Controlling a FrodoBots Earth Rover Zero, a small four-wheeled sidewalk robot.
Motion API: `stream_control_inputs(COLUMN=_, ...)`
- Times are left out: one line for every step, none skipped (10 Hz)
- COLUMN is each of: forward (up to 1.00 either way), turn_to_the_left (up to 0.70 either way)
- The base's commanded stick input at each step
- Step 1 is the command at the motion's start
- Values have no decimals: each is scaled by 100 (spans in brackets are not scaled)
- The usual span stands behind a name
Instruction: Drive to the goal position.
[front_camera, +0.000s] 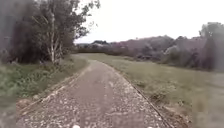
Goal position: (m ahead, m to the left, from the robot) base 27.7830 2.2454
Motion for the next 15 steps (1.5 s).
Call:
stream_control_inputs(forward=70, turn_to_the_left=0)
stream_control_inputs(forward=70, turn_to_the_left=0)
stream_control_inputs(forward=70, turn_to_the_left=0)
stream_control_inputs(forward=70, turn_to_the_left=0)
stream_control_inputs(forward=70, turn_to_the_left=0)
stream_control_inputs(forward=70, turn_to_the_left=0)
stream_control_inputs(forward=70, turn_to_the_left=0)
stream_control_inputs(forward=70, turn_to_the_left=0)
stream_control_inputs(forward=70, turn_to_the_left=0)
stream_control_inputs(forward=70, turn_to_the_left=0)
stream_control_inputs(forward=70, turn_to_the_left=0)
stream_control_inputs(forward=70, turn_to_the_left=0)
stream_control_inputs(forward=70, turn_to_the_left=0)
stream_control_inputs(forward=70, turn_to_the_left=0)
stream_control_inputs(forward=70, turn_to_the_left=0)
